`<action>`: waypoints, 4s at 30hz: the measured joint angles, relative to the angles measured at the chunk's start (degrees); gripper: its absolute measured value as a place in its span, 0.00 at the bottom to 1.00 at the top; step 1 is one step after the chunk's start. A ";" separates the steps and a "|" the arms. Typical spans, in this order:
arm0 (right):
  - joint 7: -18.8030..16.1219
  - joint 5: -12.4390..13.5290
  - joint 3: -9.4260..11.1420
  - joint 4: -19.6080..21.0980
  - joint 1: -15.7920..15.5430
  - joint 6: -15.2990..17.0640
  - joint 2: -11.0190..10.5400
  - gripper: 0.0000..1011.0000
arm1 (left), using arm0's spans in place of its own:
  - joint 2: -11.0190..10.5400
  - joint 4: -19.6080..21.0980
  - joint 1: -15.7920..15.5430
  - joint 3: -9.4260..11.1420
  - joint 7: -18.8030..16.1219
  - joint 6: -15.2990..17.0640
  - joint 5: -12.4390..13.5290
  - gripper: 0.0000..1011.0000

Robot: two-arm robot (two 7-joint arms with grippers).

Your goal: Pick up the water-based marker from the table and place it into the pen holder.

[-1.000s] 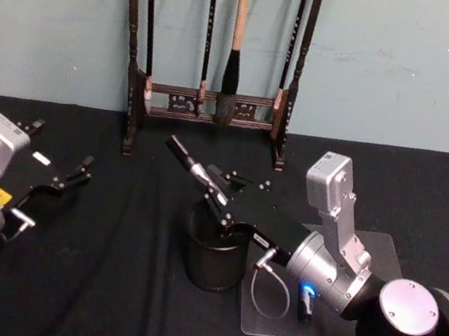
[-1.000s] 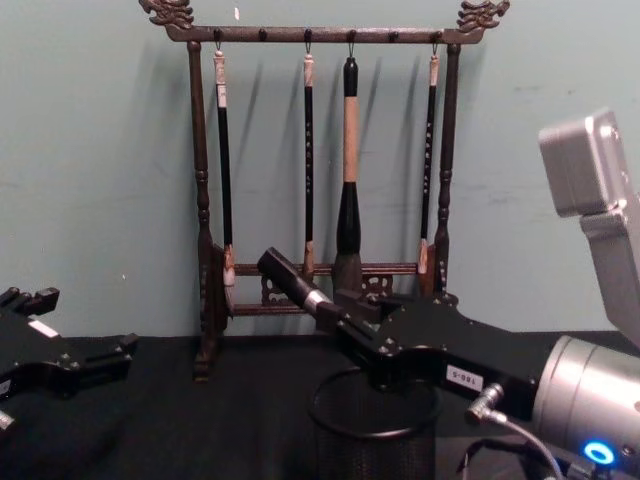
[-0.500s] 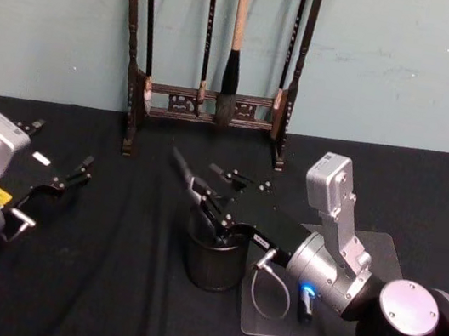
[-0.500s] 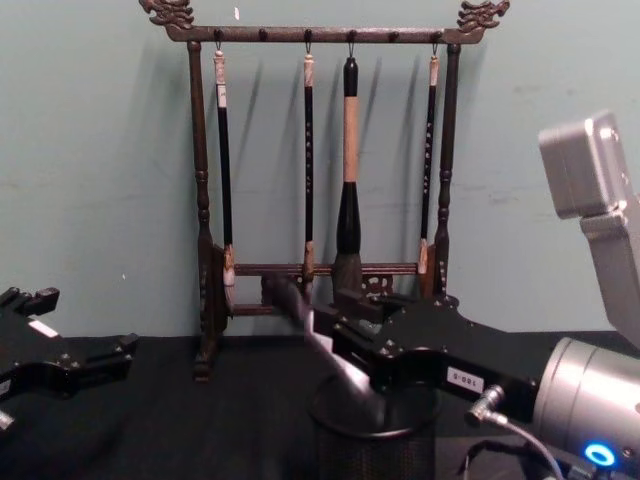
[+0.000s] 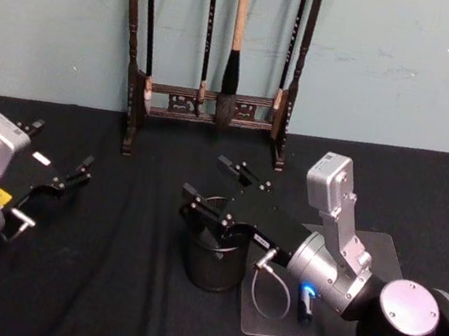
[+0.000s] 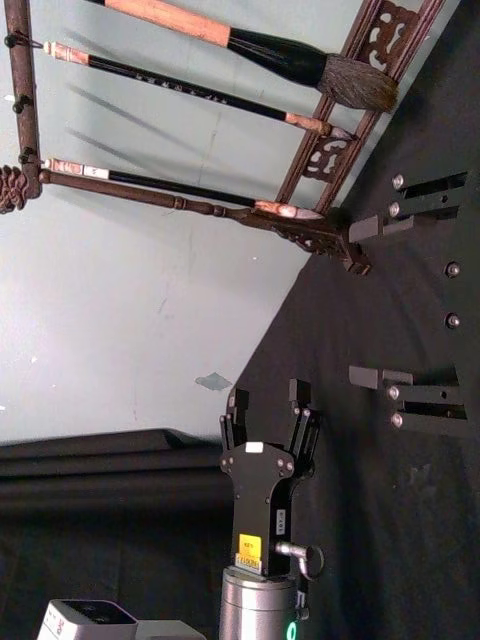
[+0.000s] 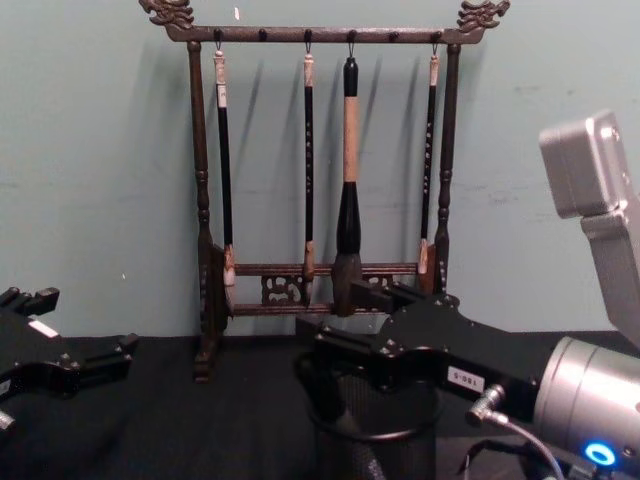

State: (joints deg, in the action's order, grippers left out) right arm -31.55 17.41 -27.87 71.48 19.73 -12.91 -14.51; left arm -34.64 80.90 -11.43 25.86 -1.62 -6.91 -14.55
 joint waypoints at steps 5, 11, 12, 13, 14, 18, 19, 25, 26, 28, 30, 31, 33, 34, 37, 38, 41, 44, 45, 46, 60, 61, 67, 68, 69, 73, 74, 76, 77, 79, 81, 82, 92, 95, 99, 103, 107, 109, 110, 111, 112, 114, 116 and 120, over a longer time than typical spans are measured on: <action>0.00 0.00 0.00 0.00 0.00 0.00 0.00 0.88 | 0.00 0.00 0.00 0.00 0.00 0.00 0.00 1.00; 0.00 0.00 0.00 0.00 0.00 0.00 0.00 0.99 | 0.00 0.00 0.00 0.00 0.00 0.00 0.00 1.00; 0.00 0.00 0.00 0.00 0.00 0.00 0.00 0.99 | 0.00 0.00 0.00 0.00 0.00 0.00 0.00 1.00; 0.00 0.00 0.00 0.00 0.00 0.00 0.00 0.99 | 0.00 0.00 0.00 0.00 0.00 0.00 0.00 1.00; 0.00 0.00 0.00 0.00 0.00 0.00 0.00 0.99 | 0.00 0.00 0.00 0.00 0.00 0.00 0.00 1.00; 0.03 0.00 0.04 0.05 -0.09 0.01 -0.04 0.99 | 0.00 0.00 0.00 0.00 0.00 0.00 0.00 1.00; 0.34 -0.02 0.24 0.60 -0.48 0.14 -0.46 0.99 | 0.00 0.00 0.00 0.00 0.00 0.00 0.00 1.00; 2.17 0.00 1.38 3.57 -2.27 2.18 -1.78 0.99 | 0.00 0.00 0.00 0.00 0.00 0.00 0.00 1.00; 2.64 0.05 1.69 4.30 -2.75 2.68 -2.05 0.99 | 0.00 0.00 0.00 0.00 0.00 0.00 0.00 1.00; 3.40 0.14 2.23 5.68 -3.60 3.24 -2.51 0.99 | 0.00 0.00 0.00 0.00 0.00 0.00 0.00 1.00; 4.04 0.17 2.74 7.01 -4.47 3.64 -2.98 0.99 | 0.00 0.00 0.00 0.00 0.00 0.00 0.00 1.00; 4.68 0.20 3.25 8.49 -5.43 4.13 -3.50 0.99 | 0.00 0.00 0.00 0.00 0.00 0.00 0.00 1.00; 5.38 0.20 3.77 10.13 -6.41 4.75 -4.04 0.99 | 0.00 0.00 0.00 0.00 0.00 0.00 0.00 1.00; 5.69 0.16 3.94 10.65 -6.78 4.98 -4.22 0.99 | 0.00 0.00 0.00 0.00 0.00 0.00 0.00 1.00; 7.24 -0.40 4.63 12.71 -8.29 5.75 -4.85 0.99 | 0.00 0.00 0.00 0.00 0.00 0.00 0.00 1.00; 7.82 -0.65 4.89 13.35 -8.75 6.07 -4.98 0.99 | 0.00 0.00 0.00 0.00 0.00 0.00 0.00 1.00; 12.04 -2.72 6.41 17.21 -11.74 9.17 -5.41 0.99 | 0.00 0.00 0.00 0.00 0.00 0.00 0.00 1.00; 14.92 -3.58 8.21 20.01 -14.09 13.10 -5.05 0.99 | 0.00 0.00 0.00 0.00 0.00 0.00 0.00 1.00; 15.48 -3.66 8.68 20.75 -14.68 14.07 -4.93 0.99 | 0.00 0.00 0.00 0.00 0.00 0.00 0.00 1.00; 15.69 -3.72 8.85 21.02 -14.90 14.45 -4.90 0.99 | 0.00 0.00 0.00 0.00 0.00 0.00 0.00 1.00; 20.01 -6.39 13.37 26.04 -20.38 22.67 -3.44 0.99 | 0.00 0.00 0.00 0.00 0.00 0.00 0.00 1.00; 20.16 -6.62 13.45 26.13 -20.49 23.01 -3.36 0.99 | 0.00 0.00 0.00 0.00 0.00 0.00 0.00 1.00; 20.85 -7.98 13.94 26.44 -21.33 25.31 -2.76 0.99 | 0.00 0.00 0.00 0.00 0.00 0.00 0.00 1.00; 20.98 -8.35 14.11 26.44 -21.63 26.15 -2.44 0.99 | 0.00 0.00 0.00 0.00 0.00 0.00 0.00 1.00; 20.99 -8.46 14.17 26.43 -21.73 26.37 -2.34 0.99 | 0.00 0.00 0.00 0.00 0.00 0.00 0.00 1.00; 20.90 -8.94 14.48 26.09 -22.18 27.94 -1.66 0.99 | 0.00 0.00 0.00 0.00 0.00 0.00 0.00 1.00; 20.74 -8.94 14.65 25.99 -22.31 28.30 -1.47 0.99 | 0.00 0.00 0.00 0.00 0.00 0.00 0.00 1.00; 20.61 -8.94 14.77 25.90 -22.43 28.57 -1.33 0.99 | 0.00 0.00 0.00 0.00 0.00 0.00 0.00 1.00; 20.55 -8.97 14.87 25.77 -22.55 28.88 -1.17 0.99 | 0.00 0.00 0.00 0.00 0.00 0.00 0.00 1.00; 20.53 -9.04 14.96 25.61 -22.63 29.21 -1.01 0.99 | 0.00 0.00 0.00 0.00 0.00 0.00 0.00 1.00; 20.51 -9.10 15.21 25.21 -22.74 30.11 -0.68 0.99 | 0.00 0.00 0.00 0.00 0.00 0.00 0.00 1.00; 20.52 -9.19 15.30 25.01 -22.81 30.50 -0.54 0.99 | 0.00 0.00 0.00 0.00 0.00 0.00 0.00 1.00; 19.94 -9.66 15.92 22.82 -22.73 31.61 0.40 0.99 | 0.00 0.00 0.00 0.00 0.00 0.00 0.00 1.00; 19.51 -9.65 16.05 21.62 -22.35 32.02 0.61 0.99 | 0.00 0.00 0.00 0.00 0.00 0.00 0.00 1.00; 19.47 -9.64 16.15 20.91 -22.10 32.08 0.79 0.99 | 0.00 0.00 0.00 0.00 0.00 0.00 0.00 1.00; 19.35 -9.64 16.16 20.28 -21.94 32.08 0.88 0.99 | 0.00 0.00 0.00 0.00 0.00 0.00 0.00 1.00; 19.28 -9.65 16.08 19.94 -21.86 32.04 0.93 0.99 | 0.00 0.00 0.00 0.00 0.00 0.00 0.00 1.00; 19.26 -9.71 16.04 19.73 -21.79 32.01 0.99 0.99 | 0.00 0.00 0.00 0.00 0.00 0.00 0.00 1.00; 19.24 -9.73 16.03 19.68 -21.79 32.01 1.00 0.99 | 0.00 0.00 0.00 0.00 0.00 0.00 0.00 1.00; 19.17 -9.79 15.99 19.43 -21.67 31.91 1.02 0.99 | 0.00 0.00 0.00 0.00 0.00 0.00 0.00 1.00; 19.17 -9.80 15.98 19.41 -21.65 31.91 1.02 0.99 | 0.00 0.00 0.00 0.00 0.00 0.00 0.00 1.00; 19.16 -9.83 15.97 19.35 -21.62 31.87 1.04 0.99 | 0.00 0.00 0.00 0.00 0.00 0.00 0.00 1.00; 19.16 -9.87 15.94 19.26 -21.57 31.85 1.06 0.99 | 0.00 0.00 0.00 0.00 0.00 0.00 0.00 1.00; 19.16 -9.94 15.93 19.22 -21.56 31.85 1.06 0.99 | 0.00 0.00 0.00 0.00 0.00 0.00 0.00 1.00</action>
State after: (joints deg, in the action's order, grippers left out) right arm -12.39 7.47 -11.94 90.70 -1.83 18.94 -13.46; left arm -34.65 80.90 -11.43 25.86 -1.62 -6.91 -14.55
